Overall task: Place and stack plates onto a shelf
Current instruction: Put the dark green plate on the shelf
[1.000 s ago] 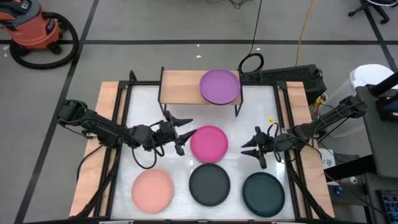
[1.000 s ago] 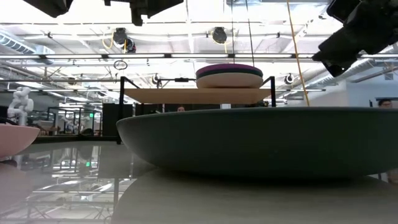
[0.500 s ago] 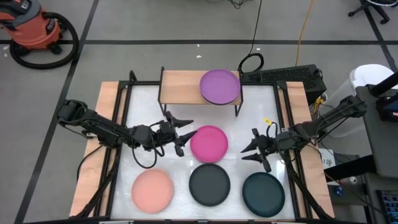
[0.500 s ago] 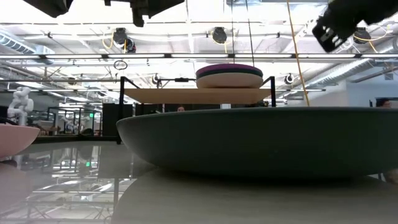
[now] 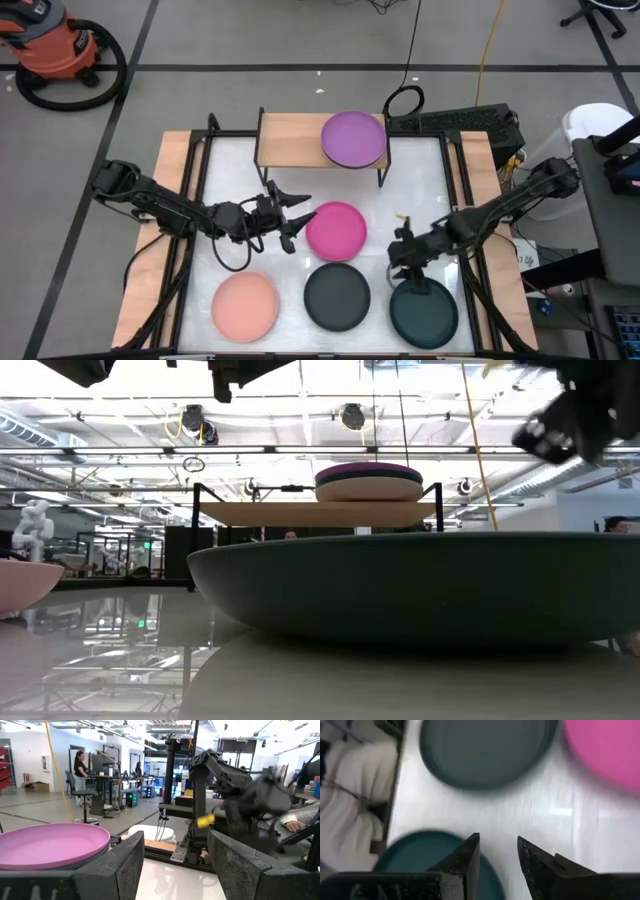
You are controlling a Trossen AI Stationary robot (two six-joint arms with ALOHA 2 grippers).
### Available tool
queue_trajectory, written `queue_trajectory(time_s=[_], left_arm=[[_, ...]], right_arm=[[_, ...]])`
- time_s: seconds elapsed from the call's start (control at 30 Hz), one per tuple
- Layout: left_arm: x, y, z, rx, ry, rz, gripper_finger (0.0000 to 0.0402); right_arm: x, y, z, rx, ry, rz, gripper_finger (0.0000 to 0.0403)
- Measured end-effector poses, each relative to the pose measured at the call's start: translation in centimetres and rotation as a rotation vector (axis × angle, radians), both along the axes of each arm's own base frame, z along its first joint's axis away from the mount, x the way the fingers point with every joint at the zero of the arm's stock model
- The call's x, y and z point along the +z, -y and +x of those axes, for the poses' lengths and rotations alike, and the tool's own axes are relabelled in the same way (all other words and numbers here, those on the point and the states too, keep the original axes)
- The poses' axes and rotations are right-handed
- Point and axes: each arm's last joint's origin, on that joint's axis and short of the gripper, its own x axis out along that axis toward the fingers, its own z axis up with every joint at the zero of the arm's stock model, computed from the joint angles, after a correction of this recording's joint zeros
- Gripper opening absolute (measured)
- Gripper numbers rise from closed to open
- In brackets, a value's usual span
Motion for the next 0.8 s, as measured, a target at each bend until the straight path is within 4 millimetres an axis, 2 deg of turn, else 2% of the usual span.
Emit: queue_trajectory(time_s=[0.27, 0.8], left_arm=[[-0.2, 0.0, 0.0, -0.001, -0.018, 0.003, 0.0223], [-0.2, 0.0, 0.0, -0.005, -0.018, -0.016, 0.0223]], right_arm=[[-3.1, -1.1, -0.2, 0.019, -0.154, -0.048, 0.0114], [-6.2, -2.2, -2.5, 0.043, -0.244, -0.002, 0.0114]])
